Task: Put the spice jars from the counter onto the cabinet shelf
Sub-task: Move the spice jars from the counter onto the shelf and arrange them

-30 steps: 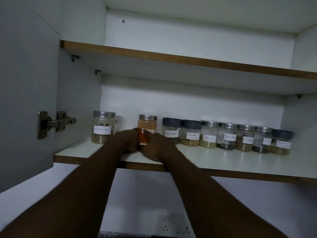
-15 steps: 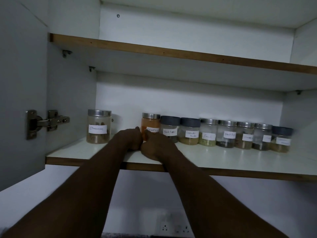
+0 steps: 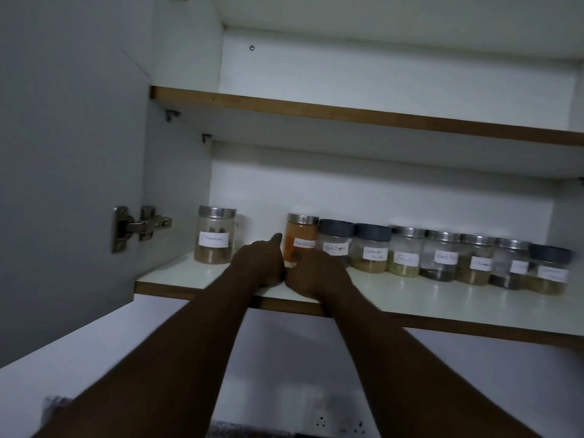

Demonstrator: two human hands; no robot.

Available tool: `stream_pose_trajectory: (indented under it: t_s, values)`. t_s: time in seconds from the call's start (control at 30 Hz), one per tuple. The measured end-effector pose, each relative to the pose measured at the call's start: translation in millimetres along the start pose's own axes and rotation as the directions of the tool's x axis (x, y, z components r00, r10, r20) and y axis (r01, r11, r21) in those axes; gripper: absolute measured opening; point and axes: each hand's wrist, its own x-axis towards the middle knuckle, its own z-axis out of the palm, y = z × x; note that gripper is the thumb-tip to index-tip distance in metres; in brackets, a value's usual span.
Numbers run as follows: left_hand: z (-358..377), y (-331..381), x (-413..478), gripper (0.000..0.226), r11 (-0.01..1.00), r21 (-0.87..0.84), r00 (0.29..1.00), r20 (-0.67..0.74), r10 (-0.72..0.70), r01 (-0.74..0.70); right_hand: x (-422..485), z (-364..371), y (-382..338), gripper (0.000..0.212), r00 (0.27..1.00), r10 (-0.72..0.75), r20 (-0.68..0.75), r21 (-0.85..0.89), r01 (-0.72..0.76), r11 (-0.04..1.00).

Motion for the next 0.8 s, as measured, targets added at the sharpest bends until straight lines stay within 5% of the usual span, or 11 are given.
stream_pose_trajectory:
  t_s: [0.17,0.43,0.57,0.8]
  values:
    - [8,8,20,0.1,0.995,-0.064,0.98,-0.186,0.066,-0.08,7,3,6,0.028,1.0,0.008,-0.008,0.02,-0.008,1.0]
    - [4,24,69,0.099,0.994,-0.071,0.989,-0.127,0.078,-0.087,15,11,14,0.038,0.998,0.0,-0.067,0.056,0.004,0.998]
    - [12,24,75,0.081,0.968,-0.243,0.988,-0.148,0.032,-0.068,18,11,16,0.037,0.998,-0.012,-0.067,0.038,0.015,0.999]
    - [13,18,73,0.097,0.911,-0.402,0.996,-0.042,0.078,-0.088,18,12,17,0.041,0.997,-0.043,-0.062,0.021,0.044,0.999]
